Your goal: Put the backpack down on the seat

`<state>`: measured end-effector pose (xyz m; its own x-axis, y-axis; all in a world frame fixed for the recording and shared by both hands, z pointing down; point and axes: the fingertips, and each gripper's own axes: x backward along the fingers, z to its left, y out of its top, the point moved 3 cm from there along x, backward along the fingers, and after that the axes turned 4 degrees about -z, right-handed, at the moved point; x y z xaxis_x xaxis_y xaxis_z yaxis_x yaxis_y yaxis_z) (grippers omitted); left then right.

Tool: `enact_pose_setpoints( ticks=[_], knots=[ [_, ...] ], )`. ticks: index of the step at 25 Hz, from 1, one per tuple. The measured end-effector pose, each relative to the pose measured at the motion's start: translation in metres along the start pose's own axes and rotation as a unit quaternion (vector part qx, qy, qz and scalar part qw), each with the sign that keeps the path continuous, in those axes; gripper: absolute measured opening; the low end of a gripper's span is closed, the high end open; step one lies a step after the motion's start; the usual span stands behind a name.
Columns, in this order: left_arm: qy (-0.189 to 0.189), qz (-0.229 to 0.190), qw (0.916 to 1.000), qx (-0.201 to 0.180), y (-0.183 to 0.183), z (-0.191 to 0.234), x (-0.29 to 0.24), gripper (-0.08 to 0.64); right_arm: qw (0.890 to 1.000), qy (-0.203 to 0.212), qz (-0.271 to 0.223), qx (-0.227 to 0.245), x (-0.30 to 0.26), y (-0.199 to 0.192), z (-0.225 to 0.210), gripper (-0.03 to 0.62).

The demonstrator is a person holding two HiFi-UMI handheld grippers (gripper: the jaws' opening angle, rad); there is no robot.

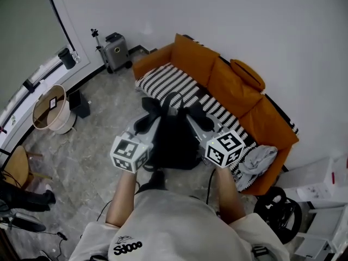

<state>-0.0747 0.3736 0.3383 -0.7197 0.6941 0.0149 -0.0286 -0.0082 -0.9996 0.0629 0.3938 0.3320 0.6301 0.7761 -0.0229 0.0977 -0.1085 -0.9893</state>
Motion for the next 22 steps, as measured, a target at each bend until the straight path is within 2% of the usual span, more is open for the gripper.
enact_pose_setpoints(
  ticks=[8,15,22],
  knots=[
    [-0.018,-0.003,0.9998,0.010,-0.004,0.073,-0.081,0.064,1.000,-0.015,-0.002,0.005,-0.076,0.008,-0.069,0.037],
    [-0.038,0.008,0.9993,0.003,0.002,0.126,-0.154,0.064,0.998,-0.050,-0.005,-0.028,-0.137,0.022,-0.132,0.047],
    [-0.055,0.015,0.9982,0.018,-0.001,0.181,-0.202,0.064,0.997,-0.069,0.008,-0.025,-0.196,0.030,-0.171,0.049]
  ],
)
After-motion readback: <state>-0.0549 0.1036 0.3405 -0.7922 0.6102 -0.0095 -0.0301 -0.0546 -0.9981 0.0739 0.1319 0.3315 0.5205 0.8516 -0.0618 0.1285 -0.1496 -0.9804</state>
